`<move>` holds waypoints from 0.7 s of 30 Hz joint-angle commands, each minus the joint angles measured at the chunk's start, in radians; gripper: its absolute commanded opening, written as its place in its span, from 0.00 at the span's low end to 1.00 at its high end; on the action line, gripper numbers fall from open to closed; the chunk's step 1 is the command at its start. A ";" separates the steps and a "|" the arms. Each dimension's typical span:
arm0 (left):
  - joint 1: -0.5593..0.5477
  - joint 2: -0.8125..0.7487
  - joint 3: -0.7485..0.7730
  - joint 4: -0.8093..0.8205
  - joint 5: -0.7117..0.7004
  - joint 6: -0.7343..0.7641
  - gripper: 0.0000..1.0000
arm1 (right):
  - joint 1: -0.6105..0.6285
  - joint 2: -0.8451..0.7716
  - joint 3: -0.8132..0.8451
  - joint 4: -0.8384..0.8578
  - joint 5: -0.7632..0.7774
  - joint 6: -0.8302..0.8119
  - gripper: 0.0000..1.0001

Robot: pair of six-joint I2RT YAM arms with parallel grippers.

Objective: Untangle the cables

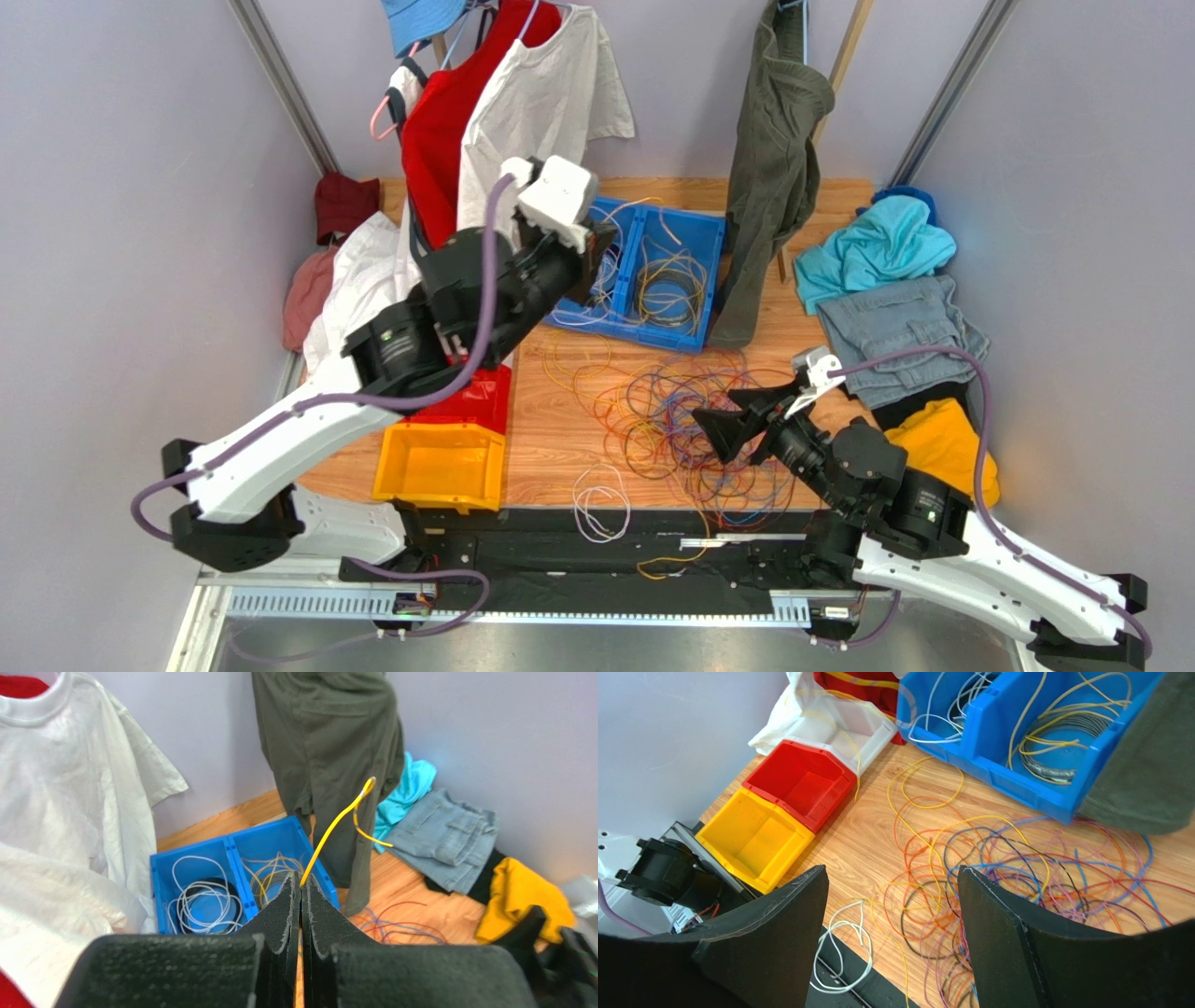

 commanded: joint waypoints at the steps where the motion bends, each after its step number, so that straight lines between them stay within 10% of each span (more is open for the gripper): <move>1: 0.084 0.088 0.068 0.021 0.104 -0.018 0.00 | 0.001 -0.043 0.009 -0.065 0.052 0.015 0.72; 21: 0.319 0.590 0.584 0.017 0.294 -0.038 0.00 | 0.001 -0.115 0.077 -0.164 0.081 0.041 0.70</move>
